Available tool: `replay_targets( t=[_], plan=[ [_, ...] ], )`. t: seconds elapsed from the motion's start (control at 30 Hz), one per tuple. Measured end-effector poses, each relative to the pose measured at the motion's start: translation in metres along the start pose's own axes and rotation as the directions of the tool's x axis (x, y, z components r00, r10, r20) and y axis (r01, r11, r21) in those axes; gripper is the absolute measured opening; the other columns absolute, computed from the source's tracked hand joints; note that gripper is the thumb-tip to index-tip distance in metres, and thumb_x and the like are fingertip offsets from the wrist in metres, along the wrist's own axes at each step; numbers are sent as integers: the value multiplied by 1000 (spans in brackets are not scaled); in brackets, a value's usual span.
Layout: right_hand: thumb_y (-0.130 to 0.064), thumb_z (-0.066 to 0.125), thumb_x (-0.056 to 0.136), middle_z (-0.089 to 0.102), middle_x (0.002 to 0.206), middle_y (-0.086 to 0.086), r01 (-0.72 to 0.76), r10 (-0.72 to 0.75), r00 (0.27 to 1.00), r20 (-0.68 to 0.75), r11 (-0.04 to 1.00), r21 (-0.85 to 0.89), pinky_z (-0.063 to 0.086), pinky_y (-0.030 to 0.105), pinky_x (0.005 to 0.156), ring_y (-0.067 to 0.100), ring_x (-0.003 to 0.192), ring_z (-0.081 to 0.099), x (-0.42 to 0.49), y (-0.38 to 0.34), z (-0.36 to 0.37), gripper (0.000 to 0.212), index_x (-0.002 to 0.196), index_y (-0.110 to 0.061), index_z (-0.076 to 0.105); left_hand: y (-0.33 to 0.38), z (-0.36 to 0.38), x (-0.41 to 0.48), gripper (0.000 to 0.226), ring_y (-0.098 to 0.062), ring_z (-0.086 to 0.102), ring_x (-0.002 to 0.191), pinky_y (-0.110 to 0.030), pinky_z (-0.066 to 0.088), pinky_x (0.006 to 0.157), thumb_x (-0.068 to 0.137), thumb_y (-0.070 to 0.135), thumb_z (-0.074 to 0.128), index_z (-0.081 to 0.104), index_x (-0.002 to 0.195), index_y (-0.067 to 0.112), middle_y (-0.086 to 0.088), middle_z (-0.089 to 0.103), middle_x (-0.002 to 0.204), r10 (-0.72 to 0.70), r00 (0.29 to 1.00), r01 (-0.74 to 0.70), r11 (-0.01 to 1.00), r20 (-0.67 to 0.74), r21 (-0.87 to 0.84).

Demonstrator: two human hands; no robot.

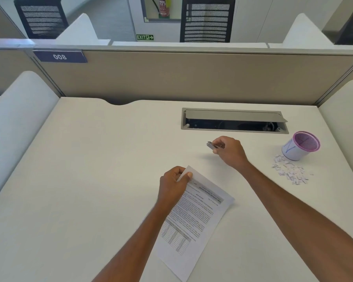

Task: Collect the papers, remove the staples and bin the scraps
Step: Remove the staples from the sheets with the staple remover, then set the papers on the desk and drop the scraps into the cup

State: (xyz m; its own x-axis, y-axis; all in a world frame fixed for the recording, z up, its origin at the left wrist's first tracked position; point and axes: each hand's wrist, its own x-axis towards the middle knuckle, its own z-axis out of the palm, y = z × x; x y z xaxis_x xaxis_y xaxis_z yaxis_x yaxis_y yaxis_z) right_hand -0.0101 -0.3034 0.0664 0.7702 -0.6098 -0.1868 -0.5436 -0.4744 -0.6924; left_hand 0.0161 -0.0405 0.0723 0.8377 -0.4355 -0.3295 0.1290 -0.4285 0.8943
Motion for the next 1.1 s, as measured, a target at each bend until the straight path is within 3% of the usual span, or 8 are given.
replay_targets(
  t=[0.1,0.23,0.43,0.7,0.77,0.83,0.97,1.1],
  plan=[
    [-10,74,90,75,104,-9,80,-80,997,8,957,-279,51,42,96,21,100,69,16,2,4,21,102,-26,78,-2,-1,-1,9,-15,81,85,-45,69,85,102,33,73,77,99,25,6,84,93,-12,1000,12,1000,-11,-18],
    [-1,64,88,76,105,-3,138,-143,989,22,881,-453,44,42,95,26,102,68,33,8,9,29,100,-23,77,-4,-4,-2,9,-14,82,85,-46,69,85,102,33,73,77,101,25,6,85,93,-30,1000,29,998,-9,-59],
    [-10,73,89,75,95,-5,162,-185,983,10,830,-533,41,38,85,25,92,68,47,22,18,20,87,-30,70,-6,-8,-4,10,-15,83,84,-49,70,85,104,32,71,77,102,24,5,85,93,-42,999,41,995,-11,-87],
    [-12,74,87,77,106,1,192,-230,973,9,788,-585,45,41,89,29,99,69,46,26,18,23,106,-24,78,0,-12,-5,11,-19,84,86,-54,69,86,104,33,71,77,103,23,2,86,95,-63,998,63,992,0,-109],
    [-21,78,90,76,120,2,188,-236,971,-27,833,-520,44,44,97,29,112,68,38,20,16,28,118,-21,77,2,-13,-7,11,-20,84,86,-54,69,86,104,33,71,77,103,23,2,86,95,-62,998,62,991,-1,-122],
    [-25,78,94,73,128,1,152,-168,986,-26,939,-310,45,44,104,25,119,66,21,5,13,31,124,-20,75,3,-15,-9,11,-20,84,85,-54,69,86,104,33,71,77,103,23,2,86,94,-62,998,62,990,0,-127],
    [-36,80,95,80,107,-7,25,-62,972,226,986,164,55,36,100,18,106,74,-41,-28,-1,17,108,-26,81,8,-20,-16,12,-22,84,86,-57,67,88,105,33,69,77,102,25,1,86,93,-40,999,39,990,-3,-138],
    [-43,86,87,82,96,-9,7,-68,939,336,983,181,58,22,80,7,90,75,-95,-41,-8,14,96,-33,82,20,-25,-22,16,-25,83,85,-59,67,86,107,34,66,77,99,27,-1,85,90,-32,999,31,989,-5,-146]
  ],
)
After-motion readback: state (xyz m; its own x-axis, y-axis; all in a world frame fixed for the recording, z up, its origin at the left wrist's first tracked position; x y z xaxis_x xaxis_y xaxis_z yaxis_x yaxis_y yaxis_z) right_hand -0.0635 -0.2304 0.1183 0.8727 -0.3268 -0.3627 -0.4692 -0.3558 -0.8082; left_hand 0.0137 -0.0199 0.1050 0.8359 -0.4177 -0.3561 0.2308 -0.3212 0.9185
